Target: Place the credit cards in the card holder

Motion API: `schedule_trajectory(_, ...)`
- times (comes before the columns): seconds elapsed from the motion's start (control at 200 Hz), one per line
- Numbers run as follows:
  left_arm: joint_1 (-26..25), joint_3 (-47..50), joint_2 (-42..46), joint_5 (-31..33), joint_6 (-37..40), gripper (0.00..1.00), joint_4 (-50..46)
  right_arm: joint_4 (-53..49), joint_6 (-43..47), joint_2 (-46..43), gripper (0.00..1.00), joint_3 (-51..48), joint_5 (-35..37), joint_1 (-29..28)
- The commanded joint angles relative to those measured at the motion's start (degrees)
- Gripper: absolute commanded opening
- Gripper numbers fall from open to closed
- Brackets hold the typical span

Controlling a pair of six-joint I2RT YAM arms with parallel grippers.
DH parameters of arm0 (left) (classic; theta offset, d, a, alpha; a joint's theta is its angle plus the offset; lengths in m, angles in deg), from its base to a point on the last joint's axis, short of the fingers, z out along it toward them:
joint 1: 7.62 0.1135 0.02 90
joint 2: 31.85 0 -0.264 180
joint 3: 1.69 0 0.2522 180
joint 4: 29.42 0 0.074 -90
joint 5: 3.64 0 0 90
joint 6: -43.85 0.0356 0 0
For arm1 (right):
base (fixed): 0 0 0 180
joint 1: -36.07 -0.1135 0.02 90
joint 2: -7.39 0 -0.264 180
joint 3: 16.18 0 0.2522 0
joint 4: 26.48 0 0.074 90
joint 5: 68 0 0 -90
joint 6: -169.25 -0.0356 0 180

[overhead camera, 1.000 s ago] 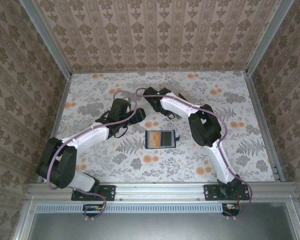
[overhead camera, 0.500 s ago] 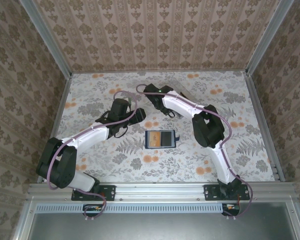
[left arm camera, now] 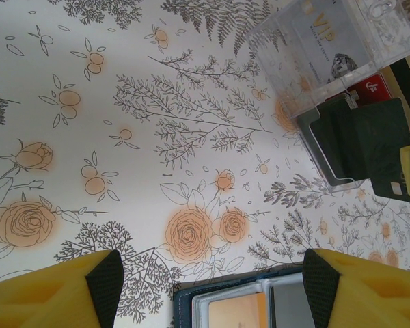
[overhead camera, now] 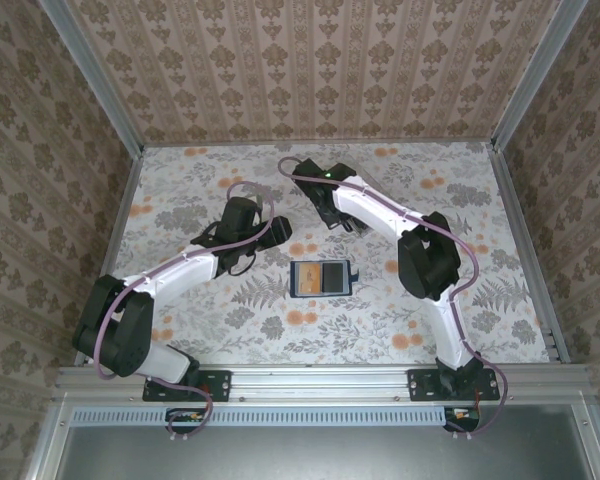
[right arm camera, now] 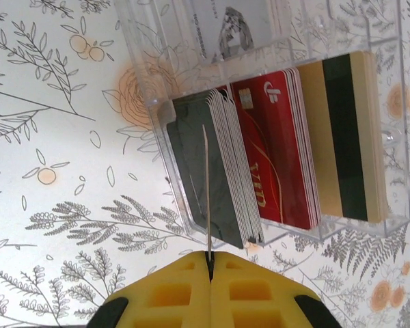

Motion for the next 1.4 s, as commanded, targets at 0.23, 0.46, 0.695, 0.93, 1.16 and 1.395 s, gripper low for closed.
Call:
schedule_trajectory(0.23, 0.37, 0.02, -0.63, -0.38, -2.04, 0.72, -1.74, -10.11, -18.61, -4.26, 0.00, 1.37, -0.64, -0.11)
schedule_trajectory(0.46, 0.37, -0.12, -0.82, -0.46, -2.37, 0.72, -2.88, -9.17, -26.11, -7.69, 0.00, -2.82, -3.06, -1.11)
schedule_trajectory(0.695, 0.37, 0.53, -0.63, -1.62, -2.02, 0.72, -4.01, 3.21, -26.62, -17.47, 0.00, -15.34, -14.66, -1.25)
schedule_trajectory(0.93, -0.19, 2.36, -1.61, -5.30, -1.73, 0.69, -4.63, 17.36, -26.82, -27.62, 0.00, -32.22, -24.80, -1.25)
schedule_trajectory(1.16, -1.88, 3.83, -3.23, -7.36, -2.01, 0.65, -4.62, 23.24, -26.82, -31.94, 0.00, -41.33, -28.37, -1.15)
schedule_trajectory(1.395, -4.10, 3.98, -5.32, -7.30, -2.15, 0.60, -4.87, 25.26, -27.43, -32.68, 0.00, -46.05, -28.46, -1.17)
